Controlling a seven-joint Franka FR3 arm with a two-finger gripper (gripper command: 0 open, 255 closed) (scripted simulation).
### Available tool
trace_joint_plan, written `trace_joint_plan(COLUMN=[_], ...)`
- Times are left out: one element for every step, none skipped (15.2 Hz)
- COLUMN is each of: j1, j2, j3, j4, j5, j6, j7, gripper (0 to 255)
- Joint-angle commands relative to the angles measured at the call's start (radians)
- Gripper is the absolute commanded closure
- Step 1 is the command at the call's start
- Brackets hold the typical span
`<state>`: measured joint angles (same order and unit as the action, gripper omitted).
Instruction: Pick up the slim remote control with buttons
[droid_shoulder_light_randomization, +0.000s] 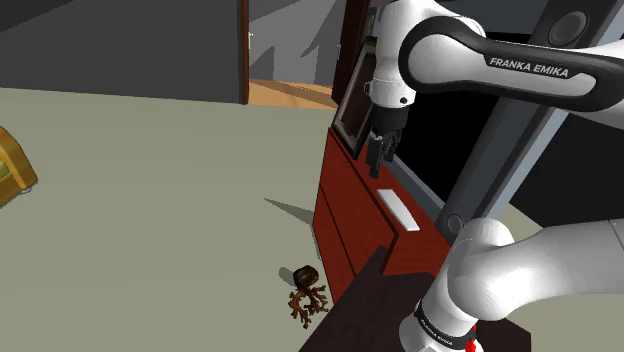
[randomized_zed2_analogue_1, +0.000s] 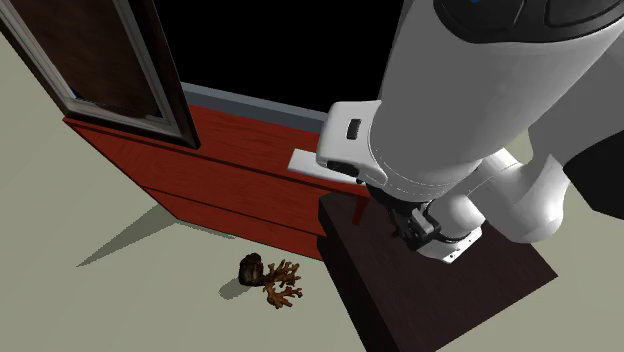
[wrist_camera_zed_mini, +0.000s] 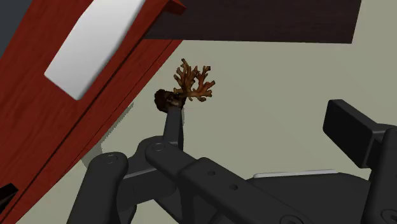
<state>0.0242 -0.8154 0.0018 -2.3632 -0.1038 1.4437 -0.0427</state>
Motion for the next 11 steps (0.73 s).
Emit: trace_joint_plan(j1=[0.000, -0.017, -0.035, -0.052, -0.070, -0.089, -0.107, -0.126, -0.145, -0.165, -0.185], j2=[0.000, -0.005, -0.010, -0.014, -0.017, -0.020, -0.022, -0.024, -0.025, -0.025, -0.024], j3=[0.000, -0.016, -0.031, -0.047, -0.063, -0.080, -0.096, -0.113, -0.130, -0.147, -0.165], j4=[0.000, -0.025, -0.049, -0.073, -0.097, -0.120, -0.143, -0.165, -0.186, -0.207, -0.228], j5=[0.000, -0.007, -0.014, -0.021, -0.029, -0.036, -0.044, -0.052, -0.060, -0.068, -0.077], j6=[0.000, 0.026, 0.052, 0.078, 0.105, 0.131, 0.158, 0.185, 0.212, 0.240, 0.268], j7=[0.000, 0.012, 0.025, 0.037, 0.049, 0.061, 0.073, 0.084, 0.096, 0.108, 0.119], gripper=[0, 0, 0, 0, 0, 0, 0, 0, 0, 0, 0])
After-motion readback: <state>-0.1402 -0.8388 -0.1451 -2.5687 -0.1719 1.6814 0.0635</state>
